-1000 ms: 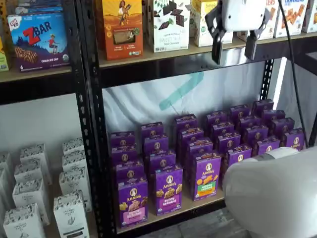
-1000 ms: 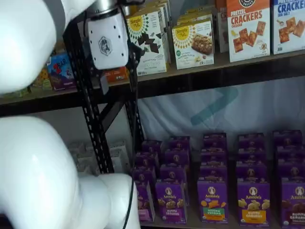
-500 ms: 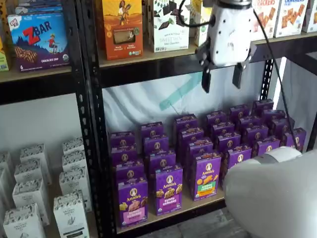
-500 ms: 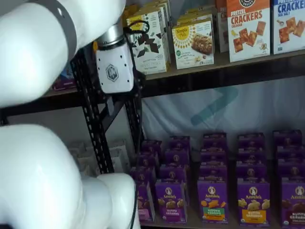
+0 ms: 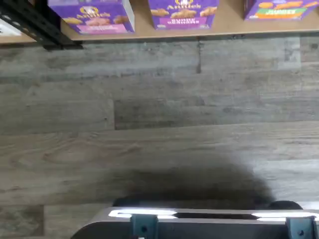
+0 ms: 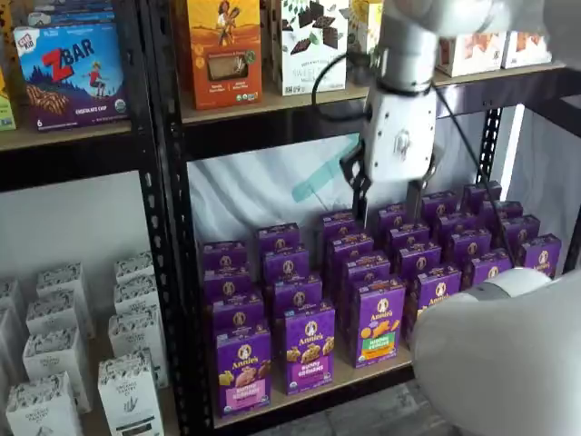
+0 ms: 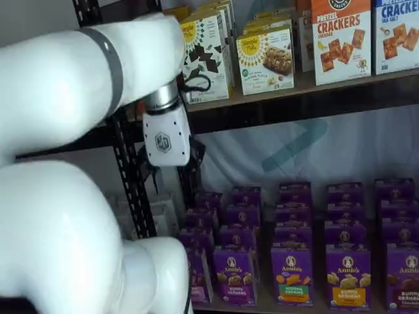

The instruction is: Pick up the purple box with a pink patch in the middle, on the bottom shelf, the first box from the left

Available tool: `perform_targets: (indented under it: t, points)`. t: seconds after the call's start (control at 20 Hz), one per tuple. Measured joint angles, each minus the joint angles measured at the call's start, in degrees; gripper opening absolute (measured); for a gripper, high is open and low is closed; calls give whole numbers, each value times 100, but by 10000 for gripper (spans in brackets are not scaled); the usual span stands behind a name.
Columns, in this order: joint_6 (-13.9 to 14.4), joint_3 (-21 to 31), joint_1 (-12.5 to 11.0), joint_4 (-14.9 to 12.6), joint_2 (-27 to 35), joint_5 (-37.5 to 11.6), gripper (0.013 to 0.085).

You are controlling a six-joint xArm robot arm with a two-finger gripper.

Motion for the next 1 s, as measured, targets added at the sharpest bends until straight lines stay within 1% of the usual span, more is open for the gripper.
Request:
perform_targets:
  t: [0.2, 0.35, 0.4, 0.45, 0.55, 0.6, 0.7, 0.9, 1.0]
  points:
    - [212, 530, 203, -139, 182, -679, 850]
    - [303, 886, 305, -124, 418, -1241, 850]
    - [403, 1013, 382, -200, 554, -1479, 850]
    - [461, 1147, 440, -215, 722, -1751, 850]
    - [500, 1256, 507, -156, 1077, -2055, 850]
    - [579, 1295, 573, -193, 1272, -2209, 850]
    - [794, 1412, 729, -303, 1638, -2665, 850]
    - [1495, 1506, 1096, -793, 2423, -3530, 850]
    - [1713, 1487, 1233, -871, 2848, -3927, 850]
